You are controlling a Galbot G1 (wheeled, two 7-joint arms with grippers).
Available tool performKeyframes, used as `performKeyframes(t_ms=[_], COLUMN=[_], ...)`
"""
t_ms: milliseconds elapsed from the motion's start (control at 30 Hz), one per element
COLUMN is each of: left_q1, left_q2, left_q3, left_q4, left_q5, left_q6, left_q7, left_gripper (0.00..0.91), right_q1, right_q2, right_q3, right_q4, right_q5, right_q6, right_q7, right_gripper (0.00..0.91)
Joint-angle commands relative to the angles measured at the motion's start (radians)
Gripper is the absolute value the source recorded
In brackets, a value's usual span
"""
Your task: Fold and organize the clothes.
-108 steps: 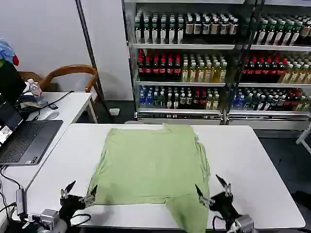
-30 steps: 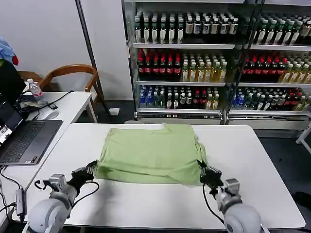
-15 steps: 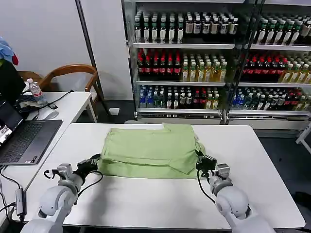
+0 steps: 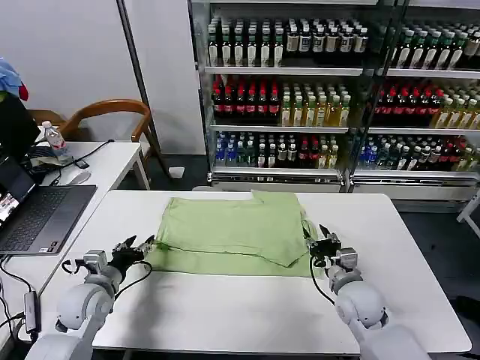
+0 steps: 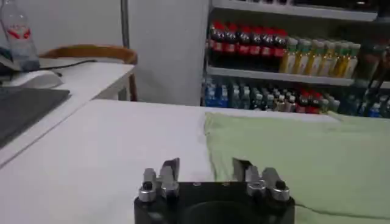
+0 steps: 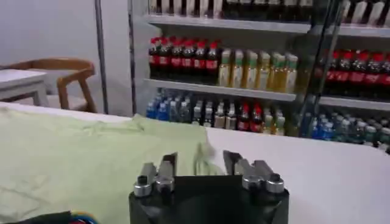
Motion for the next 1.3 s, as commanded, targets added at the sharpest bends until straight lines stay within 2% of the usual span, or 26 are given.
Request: performKeyframes(t_ms=[33,133,167,200,233,600,933,1133,1300], left_q1=[0.180,0.188,0.187,0.183,0.175,0.115,0.139,0.283,0.451], left_q2=[0.030,0.027,0.026,0.023,0.021,0.010,0.004,0.000,-0.008], left_q3=[-0.016,-0.001,0.002,0.008,0.016,0.033,0.041,-0.001,-0.062], left_q4=[-0.167,-0.155,-0.149,-0.137,-0.126,-0.033,-0.067,-0.211,-0.381], left_q5=[0.060,0.111,0.120,0.128,0.132,0.150,0.165,0.175,0.183], left_q6=[0.047,0.091,0.093,0.095,0.098,0.094,0.097,0.100,0.102], left_q7=[0.006,0.007,0.007,0.007,0.006,0.007,0.038,0.052,0.051], left_gripper=[0.907,0.907,0.907,0.191,0.040,0.050,0.040,0.040,0.040], right_q1=[-0.154,-0.184,-0.189,-0.195,-0.197,-0.172,-0.170,-0.290,-0.482], right_q2=[-0.035,-0.033,-0.034,-0.035,-0.035,-0.022,-0.022,-0.051,-0.086], right_q3=[0.029,0.034,0.034,0.035,0.034,0.023,0.010,0.063,0.177], right_q4=[0.094,0.087,0.085,0.084,0.081,0.049,0.070,0.180,0.310], right_q5=[0.015,0.011,0.010,0.009,0.011,0.038,0.038,0.022,-0.029], right_q6=[-0.025,-0.047,-0.053,-0.066,-0.067,-0.060,-0.057,-0.054,-0.042], right_q7=[0.001,-0.001,-0.003,-0.006,-0.005,-0.013,-0.024,-0.031,-0.045], right_gripper=[0.907,0.907,0.534,0.101,0.000,0.000,0.000,0.000,0.000])
